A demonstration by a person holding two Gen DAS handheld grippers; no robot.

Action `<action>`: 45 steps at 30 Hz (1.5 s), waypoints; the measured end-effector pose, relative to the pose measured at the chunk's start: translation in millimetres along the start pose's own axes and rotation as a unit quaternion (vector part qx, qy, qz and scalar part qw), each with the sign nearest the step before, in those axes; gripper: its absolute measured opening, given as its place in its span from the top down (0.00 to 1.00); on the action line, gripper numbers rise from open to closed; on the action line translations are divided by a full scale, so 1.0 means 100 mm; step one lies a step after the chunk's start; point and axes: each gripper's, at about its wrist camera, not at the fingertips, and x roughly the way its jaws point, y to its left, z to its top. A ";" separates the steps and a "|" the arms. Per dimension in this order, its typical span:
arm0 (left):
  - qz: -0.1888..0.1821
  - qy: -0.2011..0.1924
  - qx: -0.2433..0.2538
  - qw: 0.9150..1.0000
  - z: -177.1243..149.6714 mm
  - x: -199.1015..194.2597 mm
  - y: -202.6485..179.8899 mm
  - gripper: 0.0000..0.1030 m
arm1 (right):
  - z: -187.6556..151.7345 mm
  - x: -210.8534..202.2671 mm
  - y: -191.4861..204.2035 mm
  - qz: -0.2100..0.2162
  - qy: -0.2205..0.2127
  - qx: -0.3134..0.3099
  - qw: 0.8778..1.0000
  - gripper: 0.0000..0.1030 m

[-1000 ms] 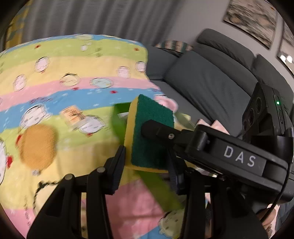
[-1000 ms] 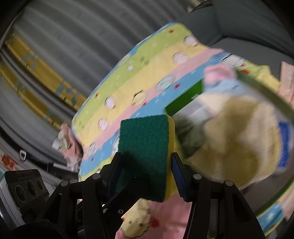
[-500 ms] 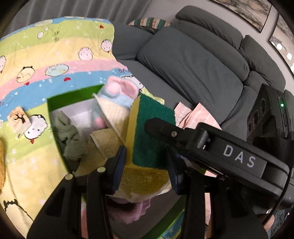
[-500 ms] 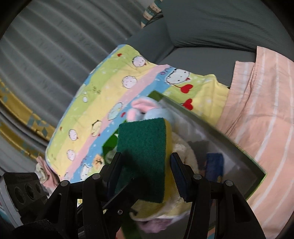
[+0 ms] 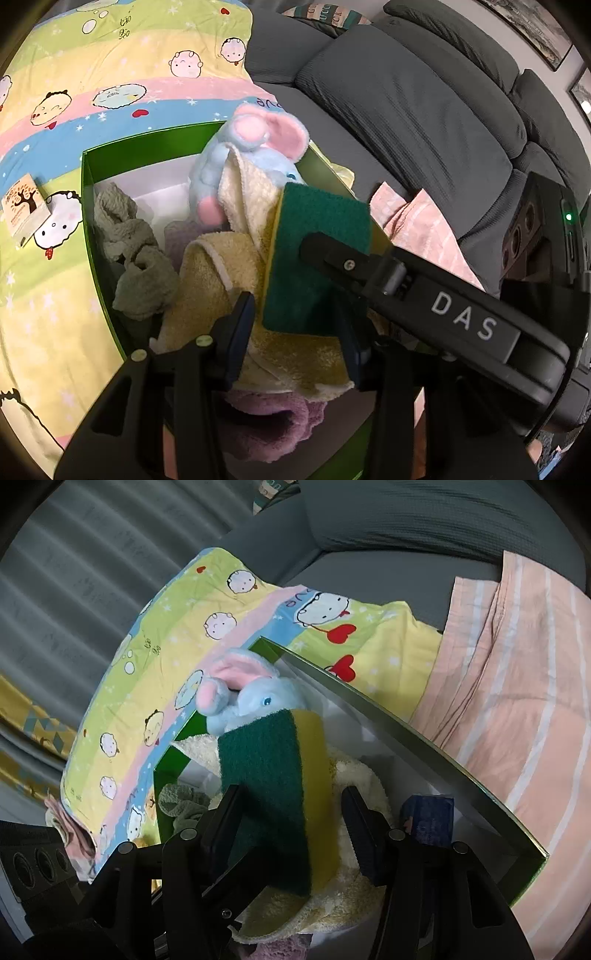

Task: Organize soft objects
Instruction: 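Carry the sponge into the green box and open the right gripper, then move the right gripper to the tan fuzzy pouch and grasp it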

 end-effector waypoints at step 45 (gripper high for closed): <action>0.246 -0.238 -0.225 0.912 -1.85 -2.34 1.94 0.10 | -0.90 -0.82 1.19 0.063 -0.148 -0.160 0.974 0.08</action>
